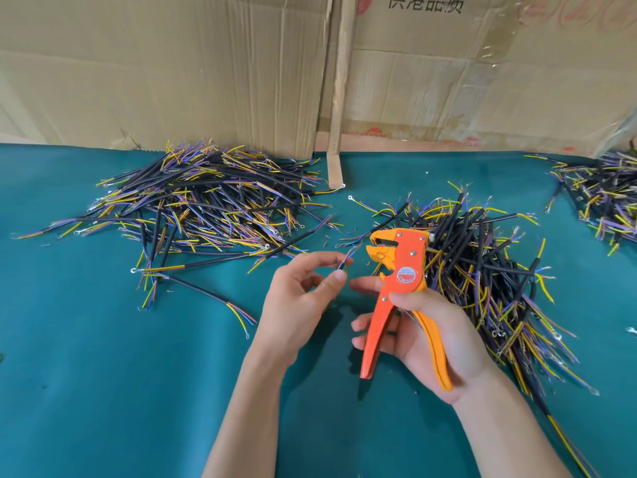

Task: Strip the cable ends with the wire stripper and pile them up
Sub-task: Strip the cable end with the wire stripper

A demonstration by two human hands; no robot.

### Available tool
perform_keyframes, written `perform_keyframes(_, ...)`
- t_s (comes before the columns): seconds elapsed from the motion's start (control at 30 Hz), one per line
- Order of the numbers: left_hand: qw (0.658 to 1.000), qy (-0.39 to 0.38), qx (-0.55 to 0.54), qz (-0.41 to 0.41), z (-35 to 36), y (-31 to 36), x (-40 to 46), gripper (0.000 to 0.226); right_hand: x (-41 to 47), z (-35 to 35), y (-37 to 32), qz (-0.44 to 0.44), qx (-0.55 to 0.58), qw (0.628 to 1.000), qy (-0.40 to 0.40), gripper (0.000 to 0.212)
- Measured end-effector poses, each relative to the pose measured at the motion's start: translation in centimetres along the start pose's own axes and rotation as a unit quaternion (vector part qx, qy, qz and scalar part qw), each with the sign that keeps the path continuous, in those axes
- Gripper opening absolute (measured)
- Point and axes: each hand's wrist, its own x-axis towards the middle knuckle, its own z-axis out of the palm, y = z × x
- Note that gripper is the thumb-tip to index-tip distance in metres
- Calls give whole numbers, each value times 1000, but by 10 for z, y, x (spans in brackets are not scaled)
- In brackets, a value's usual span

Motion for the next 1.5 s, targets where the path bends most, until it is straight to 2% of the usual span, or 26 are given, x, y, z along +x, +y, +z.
perform_keyframes(0.17, 999, 34, 32, 26, -3, -3, 3, 17, -5, -3, -5, 35, -13, 999, -25, 43)
perform_keyframes(0.37, 999, 35, 24, 20, -3, -2, 2, 19, -5, -1, -5, 73, -31, 995, -55, 42)
perform_keyframes(0.5, 999, 41, 13, 10, 2, 2, 1, 17, -4, 2, -3, 72, -34, 995, -63, 53)
perform_keyframes(0.73, 997, 79, -7, 17, 8, 5, 0, 6, -5, 2, -2, 70, -42, 994, -66, 47)
perform_keyframes(0.97, 990, 140, -9, 2, 10, 3, 2, 20, -5, -1, -2, 77, -54, 991, -92, 48)
perform_keyframes(1.3, 991, 125, -46, 14, 8, 2, 2, 7, -6, 0, -1, 82, -52, 990, -103, 59)
perform_keyframes(1.5, 990, 135, -50, 9, 8, 0, 4, 13, -5, 4, 3, 81, -53, 990, -102, 45)
